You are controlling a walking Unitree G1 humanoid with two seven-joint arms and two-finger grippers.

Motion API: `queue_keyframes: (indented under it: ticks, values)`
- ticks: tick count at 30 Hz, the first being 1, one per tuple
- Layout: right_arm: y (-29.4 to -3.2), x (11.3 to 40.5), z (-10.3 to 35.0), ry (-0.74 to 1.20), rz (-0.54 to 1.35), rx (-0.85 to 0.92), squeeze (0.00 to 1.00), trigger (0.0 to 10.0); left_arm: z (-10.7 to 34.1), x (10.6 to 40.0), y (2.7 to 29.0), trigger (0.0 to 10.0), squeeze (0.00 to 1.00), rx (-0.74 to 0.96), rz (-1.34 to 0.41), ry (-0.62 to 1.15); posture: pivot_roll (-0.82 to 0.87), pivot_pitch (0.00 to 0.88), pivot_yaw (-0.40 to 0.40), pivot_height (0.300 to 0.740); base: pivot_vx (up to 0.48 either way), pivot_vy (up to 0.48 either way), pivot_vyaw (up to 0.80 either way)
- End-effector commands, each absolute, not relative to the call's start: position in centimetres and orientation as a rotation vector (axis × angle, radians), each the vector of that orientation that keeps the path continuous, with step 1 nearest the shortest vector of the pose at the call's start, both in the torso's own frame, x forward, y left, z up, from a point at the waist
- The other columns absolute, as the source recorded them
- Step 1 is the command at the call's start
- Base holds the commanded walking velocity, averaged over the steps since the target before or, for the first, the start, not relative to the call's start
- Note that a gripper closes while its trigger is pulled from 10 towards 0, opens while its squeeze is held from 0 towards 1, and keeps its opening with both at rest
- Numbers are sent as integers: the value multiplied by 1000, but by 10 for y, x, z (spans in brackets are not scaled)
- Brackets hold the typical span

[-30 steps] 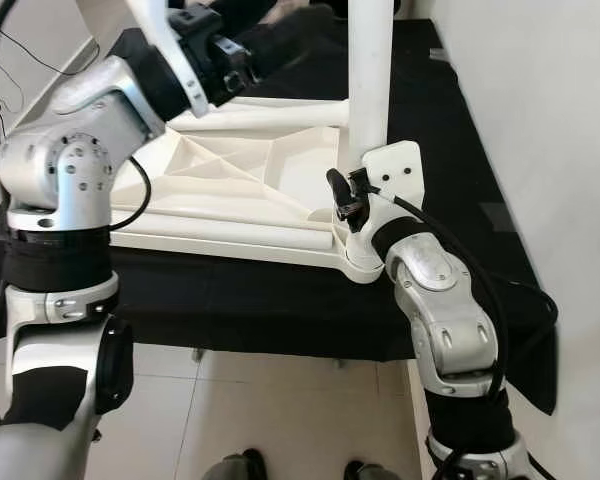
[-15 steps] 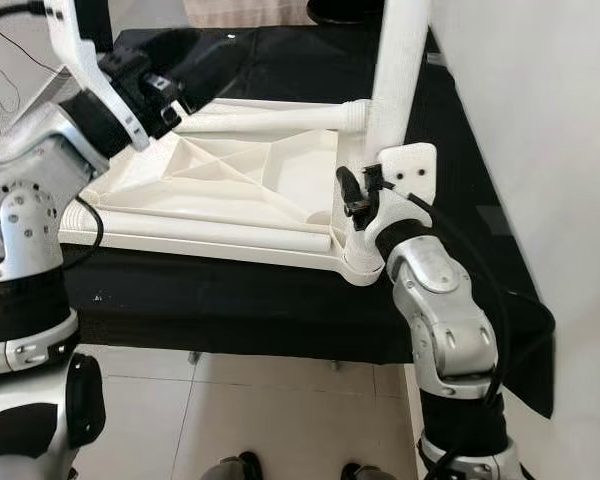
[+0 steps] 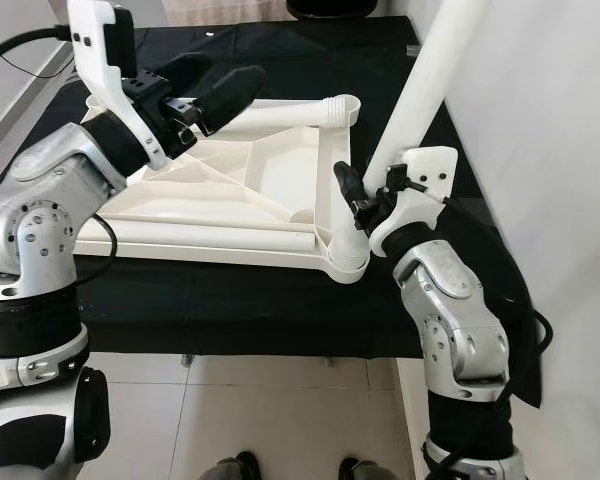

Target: Building children table

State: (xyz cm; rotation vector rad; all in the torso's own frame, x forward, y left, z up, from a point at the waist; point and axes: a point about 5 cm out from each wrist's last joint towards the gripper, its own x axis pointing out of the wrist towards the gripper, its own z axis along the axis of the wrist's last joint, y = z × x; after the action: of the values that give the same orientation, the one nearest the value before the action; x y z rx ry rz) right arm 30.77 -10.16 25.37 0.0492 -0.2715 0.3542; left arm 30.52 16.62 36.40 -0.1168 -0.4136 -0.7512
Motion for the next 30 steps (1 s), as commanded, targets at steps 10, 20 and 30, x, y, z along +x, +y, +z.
queue_keyframes:
  ticks: [10, 20, 30]
  values:
    - [-77, 301, 239, -261, 612, -262, 0, 0, 364, 301, 156, 10000, 0, -118, -785, -409, -60, 204, 34, 740, 0, 0, 0]
    - [-101, 334, 248, -164, 637, -181, 0, 1098, 352, 297, 153, 10000, 0, -138, -796, -370, -44, 223, 20, 740, 0, 0, 0]
    - [-141, 343, 298, -316, 867, 1, 0, 10000, 279, 243, 132, 10000, 0, -148, -1058, -167, -29, 243, 7, 740, 0, 0, 0]
